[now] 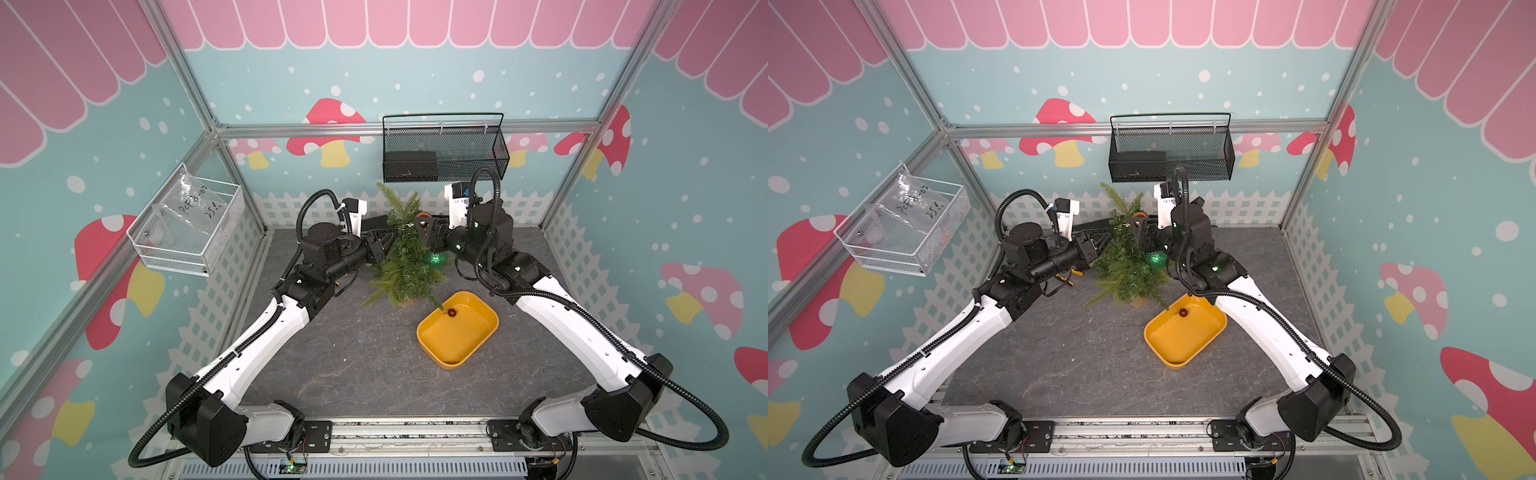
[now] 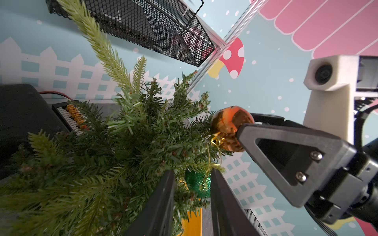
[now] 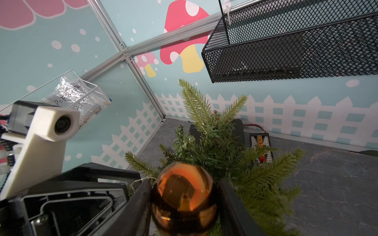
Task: Decorate the small christmas tree with ornaments
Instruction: Hang an ornament on the christmas tree.
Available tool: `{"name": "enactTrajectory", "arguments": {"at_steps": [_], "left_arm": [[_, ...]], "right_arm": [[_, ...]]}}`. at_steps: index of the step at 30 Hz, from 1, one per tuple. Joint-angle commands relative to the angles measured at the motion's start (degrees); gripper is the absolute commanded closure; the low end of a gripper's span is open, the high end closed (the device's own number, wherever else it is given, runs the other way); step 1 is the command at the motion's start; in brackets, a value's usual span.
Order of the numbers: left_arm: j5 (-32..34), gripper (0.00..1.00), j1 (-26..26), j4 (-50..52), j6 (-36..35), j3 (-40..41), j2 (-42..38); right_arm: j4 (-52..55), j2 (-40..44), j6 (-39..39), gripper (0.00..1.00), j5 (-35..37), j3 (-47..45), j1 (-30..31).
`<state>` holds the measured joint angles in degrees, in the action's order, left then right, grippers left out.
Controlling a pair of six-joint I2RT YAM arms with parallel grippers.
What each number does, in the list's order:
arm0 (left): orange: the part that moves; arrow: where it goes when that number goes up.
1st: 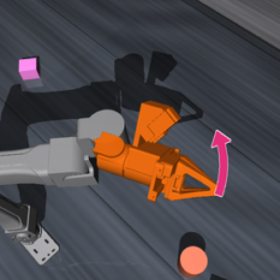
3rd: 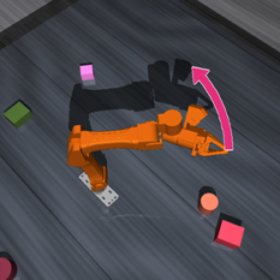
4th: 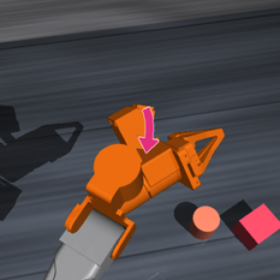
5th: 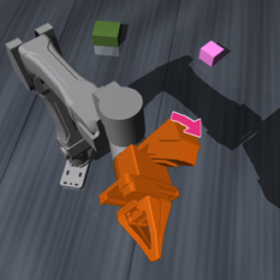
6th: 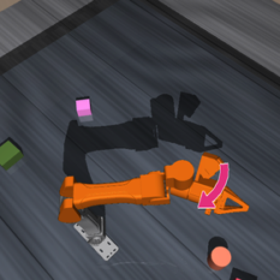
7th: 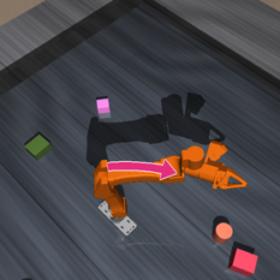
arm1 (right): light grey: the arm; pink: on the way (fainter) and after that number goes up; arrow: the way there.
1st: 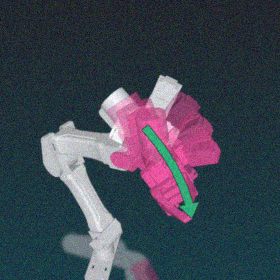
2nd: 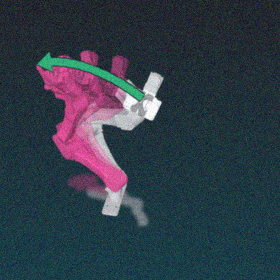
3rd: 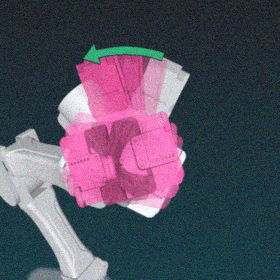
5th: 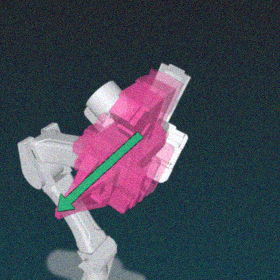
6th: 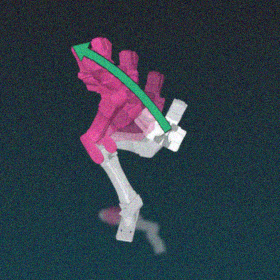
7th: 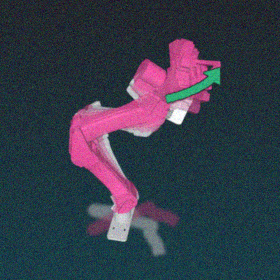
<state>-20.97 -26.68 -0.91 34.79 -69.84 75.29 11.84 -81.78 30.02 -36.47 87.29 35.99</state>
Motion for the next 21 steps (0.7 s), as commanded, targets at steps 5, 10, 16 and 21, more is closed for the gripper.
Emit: {"name": "enactTrajectory", "arguments": {"at_steps": [5,10,16,21], "left_arm": [[1.3,0.66,0.22,2.77,-1.74,-3.28,1.56],[1.38,0.69,0.22,2.29,-1.26,-3.19,1.84],[1.07,0.83,0.22,2.49,-1.3,-3.63,2.52],[0.89,0.93,0.22,2.97,-1.5,-4.22,3.15]], "right_arm": [[1.45,0.22,-0.93,0.51,1.52,0.36,-0.13],[0.97,0.16,-1.32,0.51,1.08,0.17,-0.13],[0.21,-0.31,-1.71,0.51,0.96,0.34,0.01],[0.36,-0.7,-2.09,0.51,1.03,0.69,0.04]]}}
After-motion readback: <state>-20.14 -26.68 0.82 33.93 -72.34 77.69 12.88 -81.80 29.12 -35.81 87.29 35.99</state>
